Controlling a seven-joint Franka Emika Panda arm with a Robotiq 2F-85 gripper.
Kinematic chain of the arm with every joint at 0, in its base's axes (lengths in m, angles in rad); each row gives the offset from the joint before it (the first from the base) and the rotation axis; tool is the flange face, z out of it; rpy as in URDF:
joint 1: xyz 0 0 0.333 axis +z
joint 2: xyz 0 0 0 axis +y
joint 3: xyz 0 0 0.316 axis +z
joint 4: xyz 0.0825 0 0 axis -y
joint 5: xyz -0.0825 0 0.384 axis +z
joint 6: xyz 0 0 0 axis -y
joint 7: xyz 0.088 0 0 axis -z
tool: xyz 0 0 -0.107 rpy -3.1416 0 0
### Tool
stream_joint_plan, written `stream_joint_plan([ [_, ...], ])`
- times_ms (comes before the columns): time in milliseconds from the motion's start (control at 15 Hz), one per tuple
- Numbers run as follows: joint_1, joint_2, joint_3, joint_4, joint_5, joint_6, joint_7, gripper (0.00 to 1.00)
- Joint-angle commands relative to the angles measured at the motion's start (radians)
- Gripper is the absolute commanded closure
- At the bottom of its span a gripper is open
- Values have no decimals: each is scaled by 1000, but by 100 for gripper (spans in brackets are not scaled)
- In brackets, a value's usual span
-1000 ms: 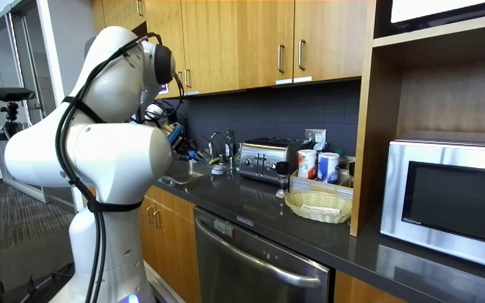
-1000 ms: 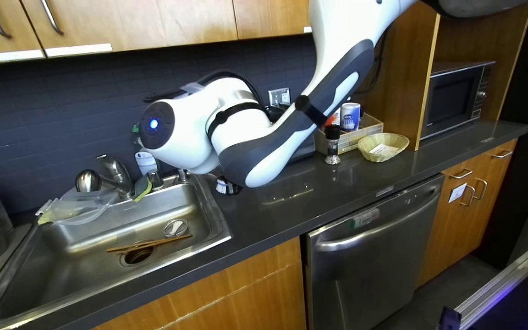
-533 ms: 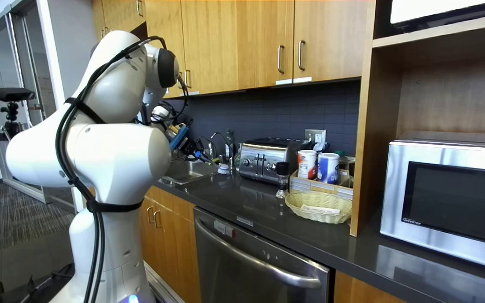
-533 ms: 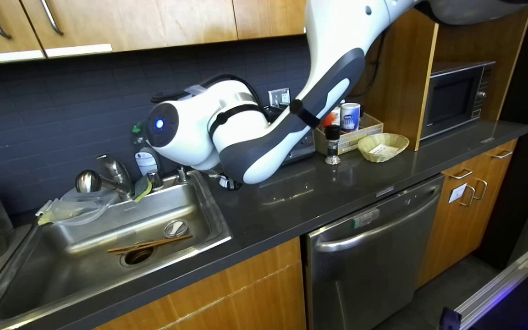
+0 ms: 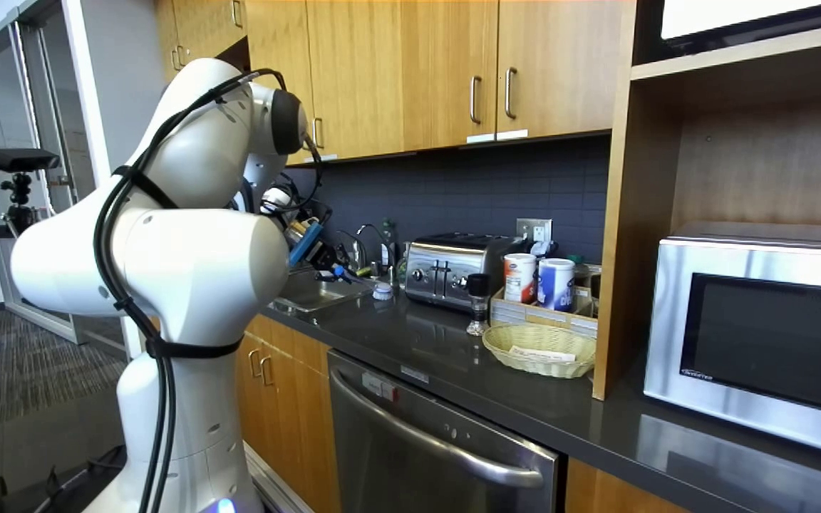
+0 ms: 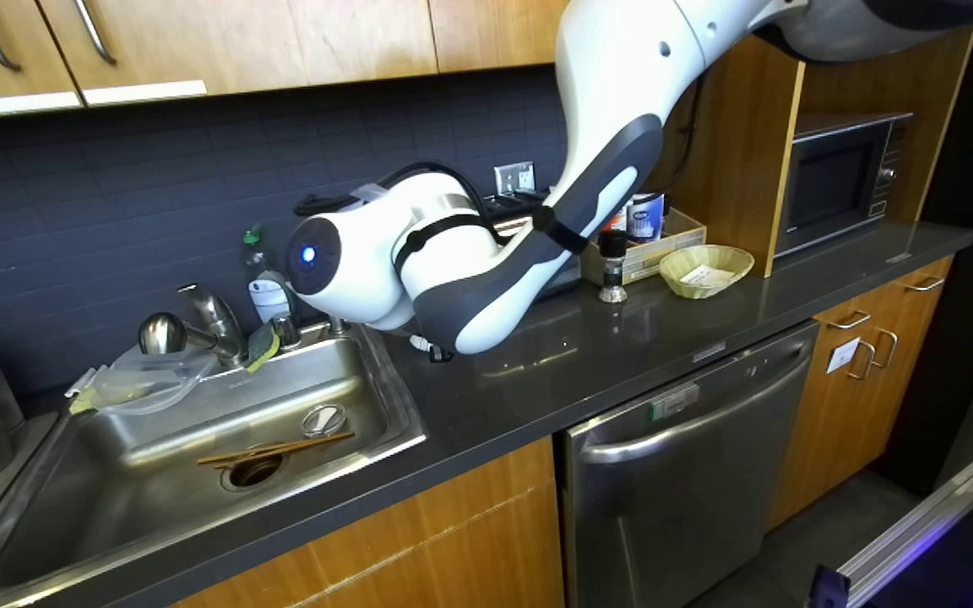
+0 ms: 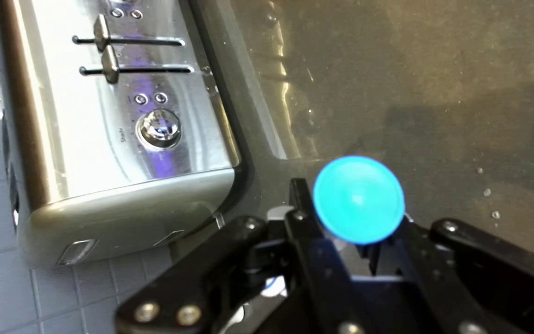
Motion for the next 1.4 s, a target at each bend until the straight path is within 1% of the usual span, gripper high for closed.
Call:
stream_joint_plan([
  [0, -13, 17, 7, 6, 9, -8, 20, 94],
  [400, -20, 22, 14, -3, 38, -17, 26, 94],
  [1000, -26, 35, 12, -23, 136, -20, 4, 94],
  [1333, -27, 33, 7, -26, 154, -14, 13, 94],
])
